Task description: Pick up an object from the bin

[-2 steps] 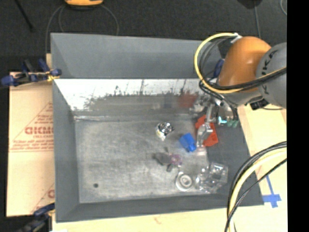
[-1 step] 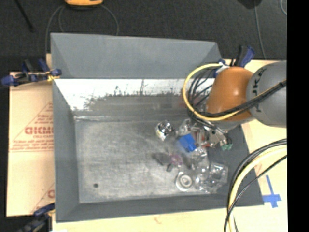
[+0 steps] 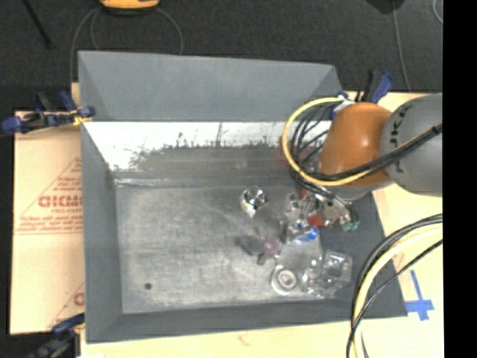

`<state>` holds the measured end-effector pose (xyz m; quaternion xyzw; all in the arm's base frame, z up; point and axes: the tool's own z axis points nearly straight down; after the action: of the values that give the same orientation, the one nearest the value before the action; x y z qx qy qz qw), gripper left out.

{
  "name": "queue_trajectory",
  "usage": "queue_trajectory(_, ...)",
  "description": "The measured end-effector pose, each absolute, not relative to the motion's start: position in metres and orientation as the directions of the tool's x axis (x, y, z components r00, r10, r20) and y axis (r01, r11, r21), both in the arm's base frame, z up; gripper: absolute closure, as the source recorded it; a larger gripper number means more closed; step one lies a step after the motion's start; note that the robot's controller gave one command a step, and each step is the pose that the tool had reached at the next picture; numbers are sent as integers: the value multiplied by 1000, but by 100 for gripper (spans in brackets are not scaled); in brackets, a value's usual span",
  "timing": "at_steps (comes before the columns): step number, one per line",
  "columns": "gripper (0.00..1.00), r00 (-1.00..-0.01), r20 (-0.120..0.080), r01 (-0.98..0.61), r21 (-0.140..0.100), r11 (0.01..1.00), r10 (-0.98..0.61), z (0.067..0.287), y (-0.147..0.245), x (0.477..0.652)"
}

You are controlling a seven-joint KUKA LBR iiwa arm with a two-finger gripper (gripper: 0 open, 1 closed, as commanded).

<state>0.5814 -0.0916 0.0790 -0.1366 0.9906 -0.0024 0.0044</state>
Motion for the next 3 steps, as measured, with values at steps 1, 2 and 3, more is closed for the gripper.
queue_trajectory(1,100,-954,-10,-301,-7,954,-301,161,-97,573)
queue_trajectory(2,100,-996,-9,-94,-1,996,-94,194,-101,571)
queue_trajectory(3,0,-995,-6,-95,-1,995,-95,192,-101,571)
